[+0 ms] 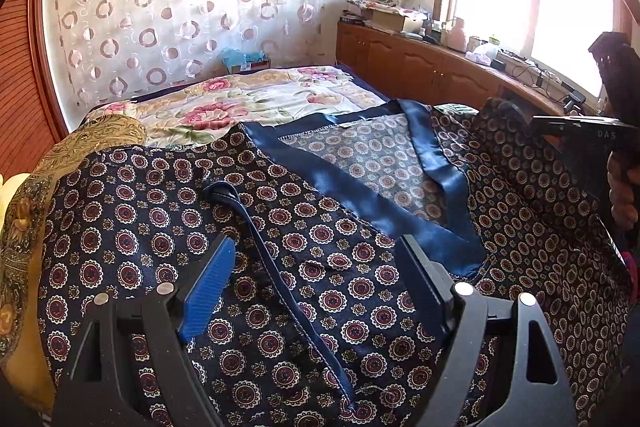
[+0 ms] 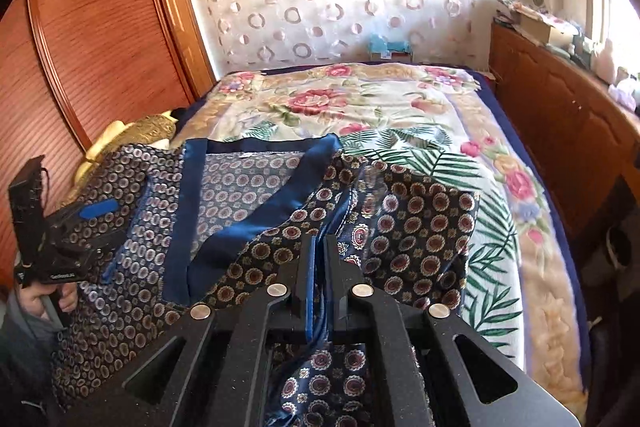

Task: Fold small clothes

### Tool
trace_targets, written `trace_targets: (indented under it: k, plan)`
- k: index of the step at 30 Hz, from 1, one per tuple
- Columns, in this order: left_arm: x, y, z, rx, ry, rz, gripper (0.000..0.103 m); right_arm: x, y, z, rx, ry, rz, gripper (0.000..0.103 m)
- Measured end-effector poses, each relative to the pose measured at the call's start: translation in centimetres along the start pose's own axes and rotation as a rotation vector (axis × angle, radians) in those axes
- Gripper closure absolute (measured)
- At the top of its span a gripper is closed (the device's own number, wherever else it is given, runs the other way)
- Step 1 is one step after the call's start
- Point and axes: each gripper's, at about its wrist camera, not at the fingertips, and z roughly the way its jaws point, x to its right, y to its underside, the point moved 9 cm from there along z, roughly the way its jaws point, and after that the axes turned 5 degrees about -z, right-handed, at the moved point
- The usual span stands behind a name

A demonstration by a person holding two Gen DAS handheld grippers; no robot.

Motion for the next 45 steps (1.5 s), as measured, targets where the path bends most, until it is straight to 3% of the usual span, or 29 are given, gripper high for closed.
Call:
trace_targets:
  k: [1, 3, 7, 14, 19, 20, 22, 23, 24, 25, 31, 39, 44, 45]
  plan:
    - [0.0, 0.0, 0.0, 0.0, 0.0, 0.001, 0.02, 0.3, 0.0, 0.1, 0.0, 0.015, 0.001, 0.072]
    - [0.0, 0.0, 0.0, 0.002, -0.001, 0.004, 0.02, 1.1, 0.1, 0.1, 0.0, 0.056, 0.01, 0.067]
    - [0.1, -0.1, -0.1, 0.007, -0.006, 0.01, 0.02, 2.4, 1.4, 0.2, -0.035, 0.115, 0.021, 0.066]
    - [0.2, -0.1, -0.1, 0.006, -0.008, 0.013, 0.02, 3.3, 5.3, 2.9, -0.193, 0.203, 0.001, 0.066]
    - [0.3, -0.1, 0.1, 0.0, -0.01, 0.014, 0.02, 3.5, 6.2, 3.5, -0.212, 0.22, -0.01, 0.066]
    - [0.3, -0.1, 0.1, 0.0, -0.01, 0.015, 0.02, 3.3, 6.2, 3.6, -0.21, 0.219, -0.019, 0.067]
    - [0.4, 0.0, 0.1, -0.001, -0.01, 0.017, 0.02, 2.7, 6.2, 3.8, -0.205, 0.191, -0.035, 0.082]
    - [0.4, 0.0, 0.2, -0.002, -0.011, 0.018, 0.02, 2.4, 6.4, 4.0, -0.204, 0.185, -0.043, 0.085]
    - [0.4, 0.0, 0.1, -0.001, -0.012, 0.019, 0.02, 2.3, 6.4, 3.9, -0.203, 0.18, -0.052, 0.099]
    - [0.3, 0.0, 0.1, -0.001, -0.012, 0.019, 0.02, 2.2, 6.5, 4.0, -0.201, 0.175, -0.057, 0.101]
    - [0.2, 0.0, 0.1, 0.002, -0.013, 0.016, 0.02, 3.6, 6.7, 2.0, -0.161, 0.177, -0.039, 0.102]
    - [0.2, 0.0, 0.2, -0.002, -0.015, 0.02, 0.02, 6.1, 6.2, -1.5, -0.106, 0.263, -0.003, 0.102]
    - [0.1, 0.1, 0.2, -0.001, -0.016, 0.02, 0.02, 7.5, 6.6, -2.1, -0.115, 0.302, 0.033, 0.102]
    - [0.0, 0.1, 0.2, -0.002, -0.017, 0.02, 0.02, 7.7, 6.3, -2.0, -0.117, 0.309, 0.038, 0.098]
